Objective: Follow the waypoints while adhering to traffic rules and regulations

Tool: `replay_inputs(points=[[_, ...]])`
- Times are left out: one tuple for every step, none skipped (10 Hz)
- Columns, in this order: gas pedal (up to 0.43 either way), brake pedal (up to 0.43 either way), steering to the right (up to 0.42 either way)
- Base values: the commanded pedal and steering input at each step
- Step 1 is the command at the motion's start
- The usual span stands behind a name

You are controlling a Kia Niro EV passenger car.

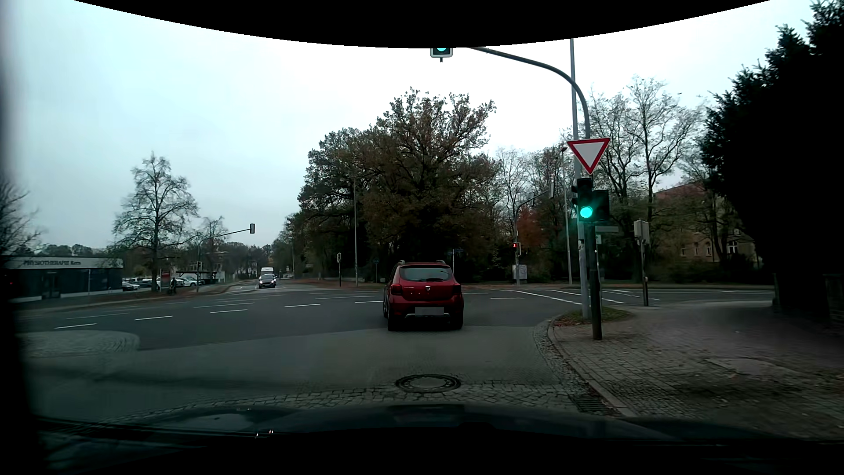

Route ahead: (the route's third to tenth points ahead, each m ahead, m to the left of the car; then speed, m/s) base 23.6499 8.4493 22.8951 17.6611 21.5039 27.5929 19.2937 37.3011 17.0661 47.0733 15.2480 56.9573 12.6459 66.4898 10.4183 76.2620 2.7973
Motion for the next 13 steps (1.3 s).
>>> replay_inputs(points=[[0.157, 0.000, -0.019], [0.157, 0.000, -0.024], [0.157, 0.000, -0.026], [0.157, 0.000, -0.025], [0.169, 0.000, -0.025], [0.169, 0.000, -0.031], [0.169, 0.000, -0.045], [0.189, 0.000, -0.055], [0.189, 0.000, -0.059], [0.209, 0.000, -0.059], [0.209, 0.000, -0.064], [0.220, 0.000, -0.070], [0.220, 0.000, -0.072]])
